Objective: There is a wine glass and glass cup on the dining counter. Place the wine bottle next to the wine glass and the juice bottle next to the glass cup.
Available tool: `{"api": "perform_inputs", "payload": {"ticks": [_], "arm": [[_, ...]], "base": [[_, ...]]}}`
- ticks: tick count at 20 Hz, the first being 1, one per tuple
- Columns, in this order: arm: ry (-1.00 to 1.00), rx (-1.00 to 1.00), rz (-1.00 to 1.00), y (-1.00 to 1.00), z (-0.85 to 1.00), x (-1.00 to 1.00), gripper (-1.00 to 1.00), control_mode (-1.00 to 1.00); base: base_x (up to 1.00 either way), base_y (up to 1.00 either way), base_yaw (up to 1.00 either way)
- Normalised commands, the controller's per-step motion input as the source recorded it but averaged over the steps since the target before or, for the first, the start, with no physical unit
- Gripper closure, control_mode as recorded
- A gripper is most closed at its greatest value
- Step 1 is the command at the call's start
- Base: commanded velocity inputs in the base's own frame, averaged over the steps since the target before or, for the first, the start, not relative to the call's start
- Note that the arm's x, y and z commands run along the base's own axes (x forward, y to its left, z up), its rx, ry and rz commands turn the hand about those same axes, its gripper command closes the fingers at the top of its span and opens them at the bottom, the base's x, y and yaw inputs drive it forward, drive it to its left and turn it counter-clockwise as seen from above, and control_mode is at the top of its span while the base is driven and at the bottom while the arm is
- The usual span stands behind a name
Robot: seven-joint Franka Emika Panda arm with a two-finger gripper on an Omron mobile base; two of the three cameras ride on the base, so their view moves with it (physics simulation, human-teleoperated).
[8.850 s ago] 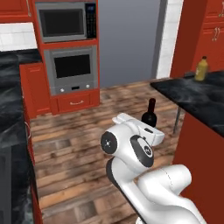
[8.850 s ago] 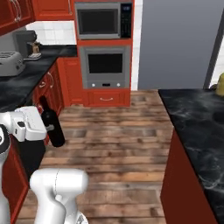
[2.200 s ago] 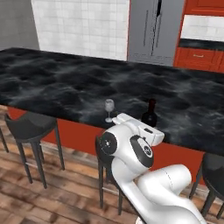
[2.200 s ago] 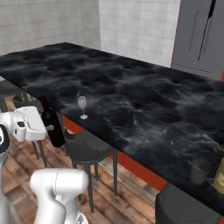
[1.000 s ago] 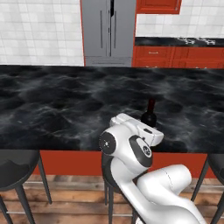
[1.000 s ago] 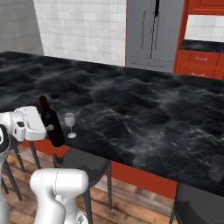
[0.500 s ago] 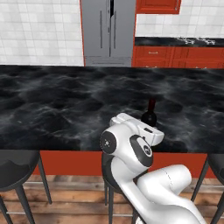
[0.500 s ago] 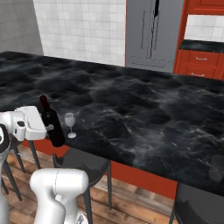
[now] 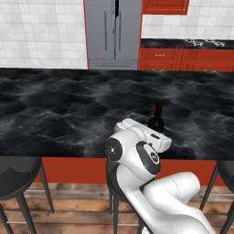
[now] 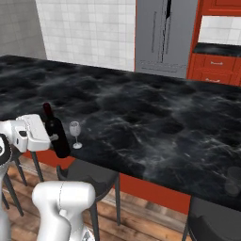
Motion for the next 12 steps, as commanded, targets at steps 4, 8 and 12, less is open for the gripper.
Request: {"api": "perform_inputs", "payload": {"ticks": [4,8,12], "arm": [[0.0,0.0,0.0,0.0,0.0,0.0,1.0,1.0],[0.0,0.01,0.0,-0.02,0.0,0.0,1.0,-1.0],[0.0,0.03,0.15,-0.07,0.08,0.0,1.0,-1.0]], "base": [[-0.06,0.0,0.0],[-0.01,0.0,0.0],[0.0,0.0,0.0]]}}
